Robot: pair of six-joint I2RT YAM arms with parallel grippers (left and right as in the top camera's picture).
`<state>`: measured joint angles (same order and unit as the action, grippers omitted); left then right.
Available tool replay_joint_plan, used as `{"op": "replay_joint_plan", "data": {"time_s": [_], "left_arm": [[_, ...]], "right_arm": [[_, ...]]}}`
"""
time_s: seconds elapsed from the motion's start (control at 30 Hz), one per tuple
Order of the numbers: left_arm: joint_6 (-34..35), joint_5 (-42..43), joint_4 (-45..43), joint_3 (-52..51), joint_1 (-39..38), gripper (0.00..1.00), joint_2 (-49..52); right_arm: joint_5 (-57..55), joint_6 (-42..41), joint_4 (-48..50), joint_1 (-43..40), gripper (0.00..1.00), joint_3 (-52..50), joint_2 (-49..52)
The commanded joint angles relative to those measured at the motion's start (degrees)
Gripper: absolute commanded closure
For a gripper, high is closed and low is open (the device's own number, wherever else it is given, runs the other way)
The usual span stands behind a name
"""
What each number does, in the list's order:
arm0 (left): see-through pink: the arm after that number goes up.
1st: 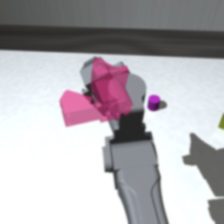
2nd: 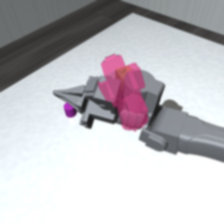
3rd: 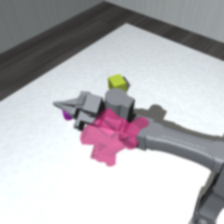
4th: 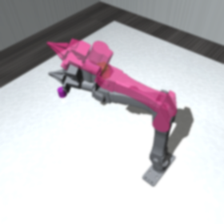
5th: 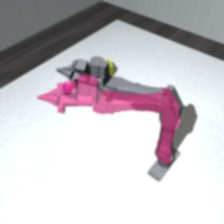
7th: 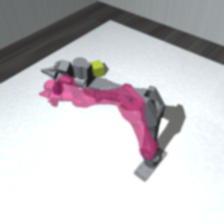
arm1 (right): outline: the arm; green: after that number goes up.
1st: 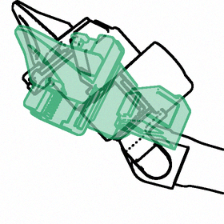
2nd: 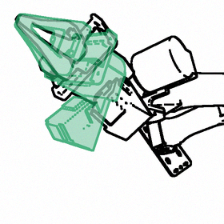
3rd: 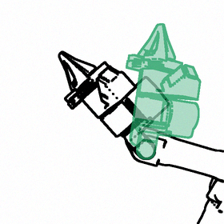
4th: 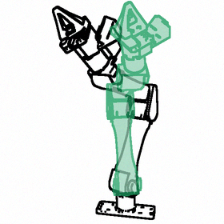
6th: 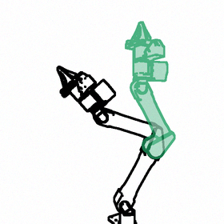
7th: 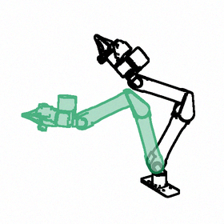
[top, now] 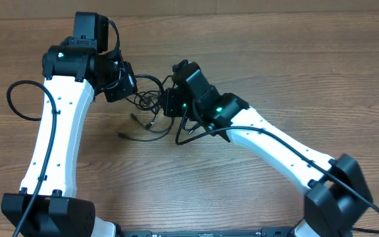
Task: Untangle cables
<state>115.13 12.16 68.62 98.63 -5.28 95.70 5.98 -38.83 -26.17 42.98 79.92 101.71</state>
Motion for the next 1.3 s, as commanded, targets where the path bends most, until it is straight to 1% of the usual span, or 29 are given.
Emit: {"op": "replay_joint_plan", "data": {"time_s": [0.0,0.2,0.23,0.27,0.3,0.37,0.47,0.53,0.63,0.73,0.8,0.87,0.93,1.0,1.13,1.27], "left_arm": [[1.0,-0.8,0.2,0.9,0.0,0.96,-0.3],[1.0,-0.7,0.6,0.9,0.0,0.96,-0.3],[1.0,-0.7,0.6,0.9,0.0,0.96,-0.3],[1.0,-0.8,0.6,0.9,0.0,0.96,-0.3],[1.0,-0.8,0.6,0.9,0.0,0.96,-0.3],[1.0,-0.8,0.5,0.9,0.0,0.96,-0.3],[1.0,-1.9,0.6,0.9,0.0,0.96,-0.3],[1.0,-2.1,0.5,1.0,0.0,0.96,-0.3],[1.1,-2.1,0.4,0.9,0.0,0.96,-0.3],[1.0,-2.1,0.4,0.9,0.0,0.96,-0.3],[1.0,-2.0,0.6,0.9,0.0,0.96,-0.3],[1.0,-2.0,1.1,0.9,0.0,0.96,-0.3],[1.0,-2.0,1.3,0.9,0.0,0.96,-0.3],[1.0,-2.1,1.5,0.9,0.0,0.96,-0.3],[1.0,-2.1,1.9,0.9,0.0,0.96,-0.3],[1.0,-1.8,1.9,0.9,0.0,0.96,-0.3]], "right_arm": [[0.1,-0.8,0.4,1.1,0.81,0.0,2.4],[0.0,-0.8,0.4,1.8,0.81,0.0,3.0],[0.1,-0.8,0.4,1.8,0.81,0.0,3.0],[0.7,0.0,0.3,1.8,0.78,0.0,3.0],[1.9,1.6,0.3,1.8,0.74,0.0,3.0],[3.8,4.5,-0.3,1.8,0.69,0.0,3.0],[8.3,8.3,-2.5,0.9,0.68,0.0,3.0],[14.8,12.7,-2.8,-0.2,0.67,0.0,2.9],[20.5,16.4,-2.6,-1.2,0.65,0.0,2.9],[20.5,16.3,-1.4,-1.2,0.65,0.0,2.9],[19.3,14.1,0.0,-1.1,0.66,0.0,2.9],[14.4,7.1,2.6,-0.9,0.79,0.0,3.2],[12.2,5.4,4.8,-0.2,0.86,0.0,4.0],[10.3,4.0,5.5,0.4,0.87,0.0,5.1],[8.0,3.7,5.6,0.6,0.88,-0.1,6.1],[7.1,3.7,5.6,0.6,0.84,-0.1,6.7]]}}
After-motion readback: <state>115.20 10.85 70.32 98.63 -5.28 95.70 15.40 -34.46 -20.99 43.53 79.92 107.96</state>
